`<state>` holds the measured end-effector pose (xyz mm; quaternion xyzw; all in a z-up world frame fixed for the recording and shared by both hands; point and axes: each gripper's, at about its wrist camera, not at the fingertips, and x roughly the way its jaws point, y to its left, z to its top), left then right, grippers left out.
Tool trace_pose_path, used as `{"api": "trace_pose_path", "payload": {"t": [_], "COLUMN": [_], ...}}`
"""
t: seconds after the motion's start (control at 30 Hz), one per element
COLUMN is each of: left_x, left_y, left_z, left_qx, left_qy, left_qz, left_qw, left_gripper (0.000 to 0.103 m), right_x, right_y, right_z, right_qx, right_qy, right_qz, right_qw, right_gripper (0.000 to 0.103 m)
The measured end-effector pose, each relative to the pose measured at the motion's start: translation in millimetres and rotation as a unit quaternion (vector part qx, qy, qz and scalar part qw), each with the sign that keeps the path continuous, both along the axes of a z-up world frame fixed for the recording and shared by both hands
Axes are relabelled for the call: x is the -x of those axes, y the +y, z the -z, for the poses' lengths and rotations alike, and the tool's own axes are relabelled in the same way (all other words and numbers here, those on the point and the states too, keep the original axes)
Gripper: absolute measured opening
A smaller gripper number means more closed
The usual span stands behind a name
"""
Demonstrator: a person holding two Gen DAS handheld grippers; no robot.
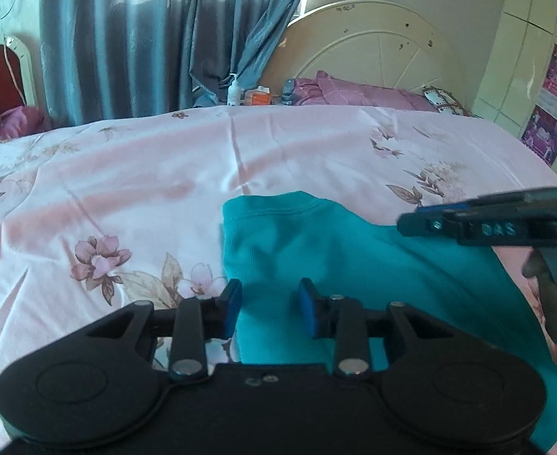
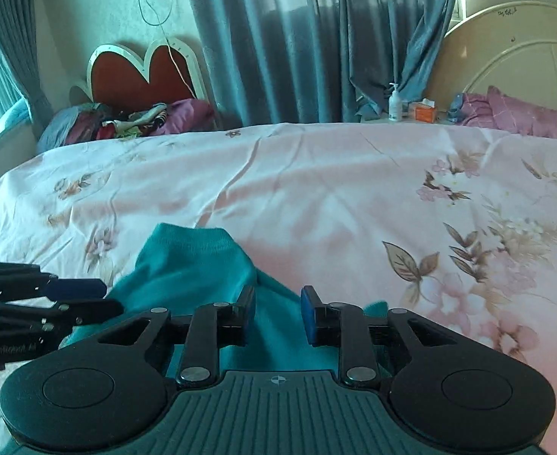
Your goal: Fold small clothes
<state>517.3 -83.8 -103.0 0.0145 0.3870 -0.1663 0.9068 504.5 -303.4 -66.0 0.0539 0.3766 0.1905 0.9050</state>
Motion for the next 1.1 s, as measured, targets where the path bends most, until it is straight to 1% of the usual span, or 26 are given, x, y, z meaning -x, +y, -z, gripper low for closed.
{"api": "trace_pose_path", "payload": {"t": [0.33, 0.5, 0.53, 0.57, 0.6, 0.63, 0.67, 0.7, 0.73, 0.77, 0.83, 0.9, 0.93, 0.97, 1.0, 1.03, 1.1], "left_x": [9.6, 21.8, 25.6, 30.8, 35.7, 38.2, 42.3, 43.6, 43.2, 42.1, 39.6, 38.2, 38.1, 37.3, 37.5, 37.6, 35.0], "left_y": [3.1, 8.9, 12.2, 15.9, 19.2, 20.6, 22.1, 22.1, 21.4, 20.1, 18.2, 15.4, 14.1, 12.4, 11.1, 10.3, 8.8], "left_z": [-1.3, -9.2, -10.6, -11.8, -12.0, -12.0, -11.1, -9.5, -7.0, -4.3, -0.3, 3.7, 5.6, 7.6, 8.6, 9.0, 8.6], "left_qx": [0.004, 0.010, 0.013, 0.018, 0.022, 0.023, 0.026, 0.028, 0.028, 0.028, 0.036, 0.033, 0.030, 0.026, 0.023, 0.023, 0.024], "left_qy": [0.000, -0.007, -0.008, -0.009, -0.009, -0.010, -0.011, -0.009, -0.005, 0.000, 0.009, 0.012, 0.011, 0.011, 0.009, 0.003, 0.000], "left_qz": [-0.018, -0.022, -0.020, -0.017, -0.017, -0.018, -0.015, -0.008, -0.003, -0.003, 0.000, 0.000, 0.000, 0.001, 0.001, 0.001, -0.001], "left_qw": [0.9998, 0.9997, 0.9997, 0.9997, 0.9996, 0.9995, 0.9995, 0.9995, 0.9996, 0.9996, 0.9993, 0.9994, 0.9995, 0.9996, 0.9997, 0.9997, 0.9997], "left_gripper": [0.032, 0.033, 0.035, 0.038, 0.050, 0.058, 0.057, 0.046, 0.038, 0.038, 0.038, 0.037, 0.034, 0.032, 0.029, 0.026, 0.025], "right_x": [32.7, 55.2, 61.8, 71.4, 81.2, 89.1, 93.9, 97.3, 98.1, 97.2, 92.7, 85.7, 82.7, 81.6, 80.6, 77.9, 75.2], "right_y": [-19.8, -39.4, -46.6, -57.2, -68.3, -79.8, -87.4, -92.6, -95.6, -97.9, -100.6, -99.6, -97.9, -94.5, -91.2, -88.9, -86.6], "right_z": [-0.5, -5.0, -5.6, -6.2, -6.9, -6.2, -5.1, -3.5, -1.1, 1.0, 4.3, 10.3, 14.2, 17.1, 18.1, 18.3, 13.1], "right_qx": [0.019, 0.010, 0.013, 0.012, 0.003, -0.015, -0.026, -0.031, -0.030, -0.033, -0.059, -0.078, -0.079, -0.072, -0.067, -0.062, -0.049], "right_qy": [-0.007, -0.004, -0.004, -0.010, -0.018, -0.015, -0.006, -0.002, 0.005, 0.012, 0.031, 0.052, 0.060, 0.058, 0.048, 0.043, 0.018], "right_qz": [0.013, 0.032, 0.042, 0.059, 0.073, 0.078, 0.085, 0.091, 0.093, 0.097, 0.095, 0.088, 0.087, 0.089, 0.085, 0.080, 0.085], "right_qw": [1.000, 0.999, 0.999, 0.998, 0.997, 0.997, 0.996, 0.995, 0.995, 0.995, 0.993, 0.992, 0.991, 0.992, 0.993, 0.994, 0.995], "right_gripper": [0.026, 0.026, 0.034, 0.060, 0.069, 0.070, 0.068, 0.063, 0.053, 0.052, 0.052, 0.052, 0.052, 0.048, 0.034, 0.005, 0.005]}}
